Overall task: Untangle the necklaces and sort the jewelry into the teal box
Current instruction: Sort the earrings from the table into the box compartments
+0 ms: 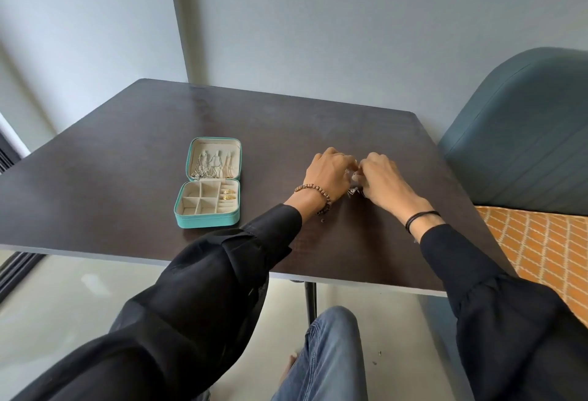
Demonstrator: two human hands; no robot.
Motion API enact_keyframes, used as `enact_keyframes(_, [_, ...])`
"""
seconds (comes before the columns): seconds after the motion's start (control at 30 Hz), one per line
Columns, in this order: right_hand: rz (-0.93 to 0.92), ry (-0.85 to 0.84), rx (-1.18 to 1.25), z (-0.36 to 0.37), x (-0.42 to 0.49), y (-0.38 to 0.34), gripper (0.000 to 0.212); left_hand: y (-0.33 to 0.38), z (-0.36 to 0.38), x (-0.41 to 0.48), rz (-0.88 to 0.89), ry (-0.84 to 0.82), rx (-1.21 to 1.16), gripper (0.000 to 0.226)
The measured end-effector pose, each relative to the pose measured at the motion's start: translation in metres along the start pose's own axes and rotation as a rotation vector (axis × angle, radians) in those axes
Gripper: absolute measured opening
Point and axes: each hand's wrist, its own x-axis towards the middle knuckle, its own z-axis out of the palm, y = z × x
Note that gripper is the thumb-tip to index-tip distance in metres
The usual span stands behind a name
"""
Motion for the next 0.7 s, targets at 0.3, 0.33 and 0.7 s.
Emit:
enact_keyframes(0.3, [0.200, 0.038, 0.503, -0.037, -0.036, -0.028, 0.025, -0.004, -0.026, -0.030, 0.125, 0.085, -0.099, 0.024])
enact_keyframes(0.33, [0.206, 0.026, 0.560, -0.040, -0.041, -0.032, 0.023, -0.007, -0.029, -0.036, 0.136, 0.107, -0.115, 0.022])
enact_keyframes(0.7, [0.150, -0.059, 1.037, -0.039, -0.063, -0.080, 0.028, -0.027, -0.071, -0.106, 0.220, 0.371, -0.225, 0.015])
